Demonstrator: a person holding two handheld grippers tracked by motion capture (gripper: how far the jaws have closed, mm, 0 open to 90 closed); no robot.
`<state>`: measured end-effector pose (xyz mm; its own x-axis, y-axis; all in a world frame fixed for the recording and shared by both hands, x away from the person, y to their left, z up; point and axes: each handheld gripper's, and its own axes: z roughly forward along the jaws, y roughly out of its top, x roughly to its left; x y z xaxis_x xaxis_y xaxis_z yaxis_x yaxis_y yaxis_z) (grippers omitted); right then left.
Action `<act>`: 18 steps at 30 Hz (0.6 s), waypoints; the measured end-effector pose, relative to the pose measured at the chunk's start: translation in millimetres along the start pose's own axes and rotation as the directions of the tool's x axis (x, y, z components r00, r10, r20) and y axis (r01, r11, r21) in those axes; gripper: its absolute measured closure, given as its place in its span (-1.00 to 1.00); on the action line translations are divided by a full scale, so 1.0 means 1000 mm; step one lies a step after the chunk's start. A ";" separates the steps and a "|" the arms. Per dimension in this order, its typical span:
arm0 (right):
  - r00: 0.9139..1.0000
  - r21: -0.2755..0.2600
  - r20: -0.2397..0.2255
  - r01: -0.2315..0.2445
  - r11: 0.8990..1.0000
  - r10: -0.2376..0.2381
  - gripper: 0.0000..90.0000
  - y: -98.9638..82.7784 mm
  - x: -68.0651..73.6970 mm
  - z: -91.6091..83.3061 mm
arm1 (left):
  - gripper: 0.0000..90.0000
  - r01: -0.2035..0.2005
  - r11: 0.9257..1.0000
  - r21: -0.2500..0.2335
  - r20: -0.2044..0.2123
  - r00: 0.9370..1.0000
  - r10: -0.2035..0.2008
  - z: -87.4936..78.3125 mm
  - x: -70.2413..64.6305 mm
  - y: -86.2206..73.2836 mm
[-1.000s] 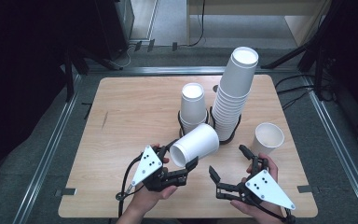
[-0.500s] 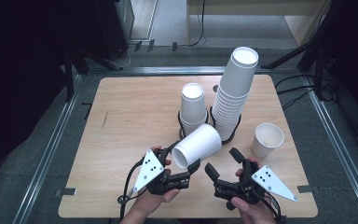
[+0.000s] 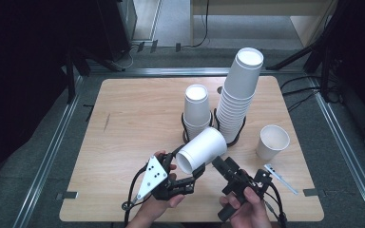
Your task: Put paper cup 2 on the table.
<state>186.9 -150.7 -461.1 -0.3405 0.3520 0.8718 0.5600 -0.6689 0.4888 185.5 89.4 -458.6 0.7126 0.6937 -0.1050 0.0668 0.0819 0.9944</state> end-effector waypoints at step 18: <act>0.913 -0.011 0.000 -0.408 0.913 0.408 -1.00 -0.010 -0.002 0.020 | -0.45 -0.023 1.000 -0.001 0.004 1.000 0.023 0.002 -0.007 -0.005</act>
<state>197.0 -132.0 -467.1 -0.0827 0.0488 0.9954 0.6415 -0.7618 0.0907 181.8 82.8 -462.6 0.7167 0.6925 -0.0818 0.0495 0.0665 0.9966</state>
